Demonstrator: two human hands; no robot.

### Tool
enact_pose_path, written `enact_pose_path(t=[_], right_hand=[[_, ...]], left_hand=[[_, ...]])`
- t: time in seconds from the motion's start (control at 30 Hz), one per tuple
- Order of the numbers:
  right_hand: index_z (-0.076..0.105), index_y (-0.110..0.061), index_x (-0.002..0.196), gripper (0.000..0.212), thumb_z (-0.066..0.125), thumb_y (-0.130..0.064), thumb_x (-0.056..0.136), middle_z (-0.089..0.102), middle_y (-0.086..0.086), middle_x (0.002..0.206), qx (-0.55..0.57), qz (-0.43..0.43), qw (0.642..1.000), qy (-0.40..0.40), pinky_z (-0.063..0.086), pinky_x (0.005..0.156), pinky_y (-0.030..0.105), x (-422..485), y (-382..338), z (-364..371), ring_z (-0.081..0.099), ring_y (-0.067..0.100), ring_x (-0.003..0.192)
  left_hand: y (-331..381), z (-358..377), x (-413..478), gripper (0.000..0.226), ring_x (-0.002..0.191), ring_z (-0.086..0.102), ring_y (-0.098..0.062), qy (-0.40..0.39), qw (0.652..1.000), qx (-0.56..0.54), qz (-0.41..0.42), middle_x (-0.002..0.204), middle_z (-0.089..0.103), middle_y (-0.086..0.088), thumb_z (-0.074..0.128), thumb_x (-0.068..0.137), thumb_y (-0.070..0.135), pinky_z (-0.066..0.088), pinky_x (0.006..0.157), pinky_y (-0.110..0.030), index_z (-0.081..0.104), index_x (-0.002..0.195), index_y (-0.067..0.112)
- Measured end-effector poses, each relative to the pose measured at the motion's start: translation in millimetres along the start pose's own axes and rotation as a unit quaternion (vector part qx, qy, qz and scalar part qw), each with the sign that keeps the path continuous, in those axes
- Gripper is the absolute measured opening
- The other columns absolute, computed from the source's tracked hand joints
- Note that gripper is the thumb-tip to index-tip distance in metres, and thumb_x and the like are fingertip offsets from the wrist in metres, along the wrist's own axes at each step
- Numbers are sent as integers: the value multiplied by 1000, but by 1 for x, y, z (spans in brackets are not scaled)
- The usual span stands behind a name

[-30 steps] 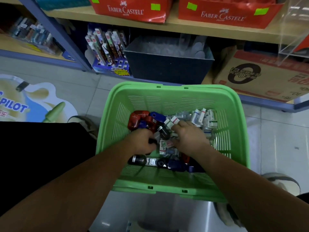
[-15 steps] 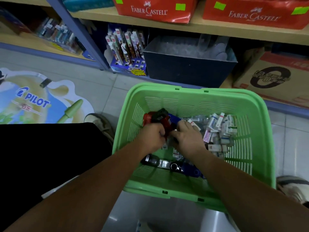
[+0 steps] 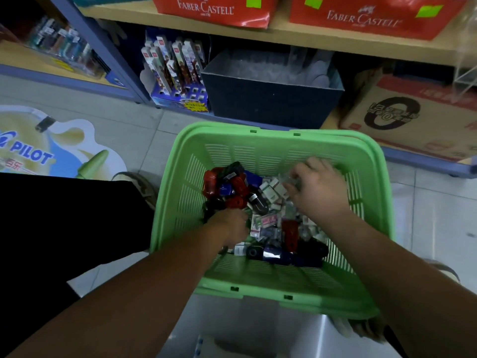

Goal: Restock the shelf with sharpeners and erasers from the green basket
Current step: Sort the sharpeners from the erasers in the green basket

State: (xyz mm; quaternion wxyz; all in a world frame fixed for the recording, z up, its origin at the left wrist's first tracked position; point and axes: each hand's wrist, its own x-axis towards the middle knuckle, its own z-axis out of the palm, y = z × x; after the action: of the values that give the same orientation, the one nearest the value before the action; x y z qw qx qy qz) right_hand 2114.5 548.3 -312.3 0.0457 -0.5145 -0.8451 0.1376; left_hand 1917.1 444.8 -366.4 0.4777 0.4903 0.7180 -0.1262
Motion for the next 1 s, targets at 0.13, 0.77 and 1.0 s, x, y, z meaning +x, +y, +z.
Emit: enact_pose_path(t=[0.13,0.77,1.0], right_hand=[[71,-8,105,26,80,-23,86,64,14,104,-53,44,997,29,50,81,43,-6,10,9,61,35,98],[73,-6,105,37,88,-27,79,66,14,100,5,-60,997,-44,60,65,45,-10,-25,49,65,37,97],[77,-9,98,36,86,-39,80,66,8,99,-80,-123,989,-19,36,114,57,-12,-17,44,62,33,104]], left_hand=[[-8,-2,-3,62,76,75,-19,-45,997,-63,26,165,30,-17,63,102,24,64,77,-38,38,156,37],[-13,16,2,55,114,65,-22,66,924,-369,-82,134,66,-10,70,90,-5,55,100,-32,59,142,9],[-7,22,-8,81,133,53,-22,-13,957,-291,-8,151,51,-3,85,84,37,40,119,-48,42,153,34]])
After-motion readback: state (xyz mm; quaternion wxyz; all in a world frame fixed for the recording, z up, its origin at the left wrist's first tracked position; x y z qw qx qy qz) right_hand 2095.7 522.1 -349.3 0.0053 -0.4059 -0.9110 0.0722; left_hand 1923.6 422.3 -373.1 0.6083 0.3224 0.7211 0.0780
